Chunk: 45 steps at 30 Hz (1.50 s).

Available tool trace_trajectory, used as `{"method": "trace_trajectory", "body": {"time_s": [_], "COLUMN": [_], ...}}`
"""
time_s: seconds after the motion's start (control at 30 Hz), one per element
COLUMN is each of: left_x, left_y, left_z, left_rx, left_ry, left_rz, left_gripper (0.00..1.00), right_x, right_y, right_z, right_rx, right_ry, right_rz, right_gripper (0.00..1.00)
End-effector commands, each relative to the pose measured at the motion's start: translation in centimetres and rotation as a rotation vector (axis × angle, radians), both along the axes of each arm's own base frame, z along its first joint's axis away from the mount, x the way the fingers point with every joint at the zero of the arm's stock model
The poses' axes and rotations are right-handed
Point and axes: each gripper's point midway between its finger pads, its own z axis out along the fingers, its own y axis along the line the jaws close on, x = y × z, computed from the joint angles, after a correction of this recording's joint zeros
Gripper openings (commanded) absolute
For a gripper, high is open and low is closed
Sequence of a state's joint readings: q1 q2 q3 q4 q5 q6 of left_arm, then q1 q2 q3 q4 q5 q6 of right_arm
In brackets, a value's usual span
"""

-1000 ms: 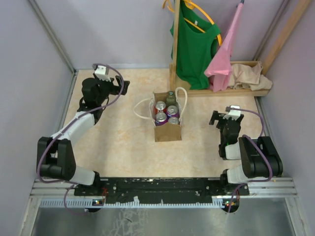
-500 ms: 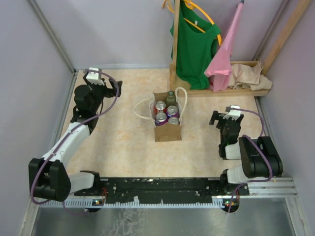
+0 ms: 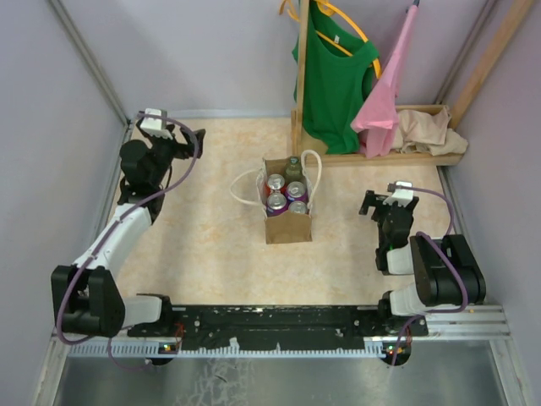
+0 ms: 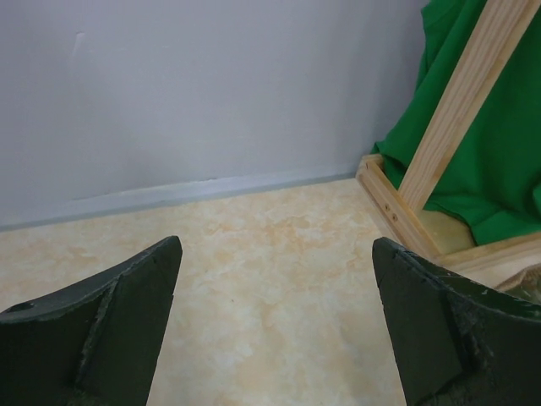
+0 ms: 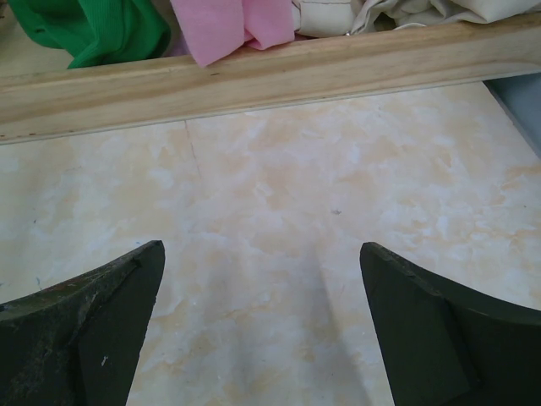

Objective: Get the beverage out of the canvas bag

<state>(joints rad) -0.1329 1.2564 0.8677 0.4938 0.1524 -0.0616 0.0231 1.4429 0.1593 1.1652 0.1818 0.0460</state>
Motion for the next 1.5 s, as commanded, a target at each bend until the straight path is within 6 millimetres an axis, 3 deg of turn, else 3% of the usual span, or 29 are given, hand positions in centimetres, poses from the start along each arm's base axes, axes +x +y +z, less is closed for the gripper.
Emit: {"method": "trace_trajectory", "body": {"time_s": [0.0,0.2,0.43,0.63,0.73,0.9,1.2,1.47], "left_x": [0.7,0.6,-1.1,-4.3,-6.7,-9.8,-11.1,-12.0], "left_y": [-1.2,-5.0,-12.9,-19.2,-21.1,-22.4,-23.1,-23.0], "left_z": [2.4,3.6,3.4,-0.6,-2.7,-4.4,-9.2,-14.2], "left_rx": [-0.027,0.018,0.158,0.284,0.291,0.322,0.370,0.461], "left_ry": [-0.032,-0.034,-0.011,0.038,0.070,0.117,0.250,0.358], "left_rz": [-0.113,-0.207,-0.382,-0.561,-0.671,-0.764,-0.777,-0.741], "left_gripper": [1.00,0.98,0.98,0.91,0.84,0.82,0.76,0.88], "right_x": [0.9,0.9,0.9,0.9,0.9,0.9,0.9,0.9], "right_y": [-0.1,-0.1,-0.1,0.0,-0.1,-0.1,-0.1,-0.1], "right_z": [2.0,2.0,2.0,2.0,2.0,2.1,2.0,2.0], "right_rx": [0.003,0.003,0.002,0.003,0.003,0.003,0.003,0.002], "right_ry": [-0.073,-0.072,-0.072,-0.072,-0.072,-0.073,-0.073,-0.073], "right_rz": [-0.004,-0.005,-0.004,-0.003,-0.003,-0.004,-0.004,-0.005], "right_gripper": [0.99,0.99,0.99,0.99,0.99,0.99,0.99,0.99]}}
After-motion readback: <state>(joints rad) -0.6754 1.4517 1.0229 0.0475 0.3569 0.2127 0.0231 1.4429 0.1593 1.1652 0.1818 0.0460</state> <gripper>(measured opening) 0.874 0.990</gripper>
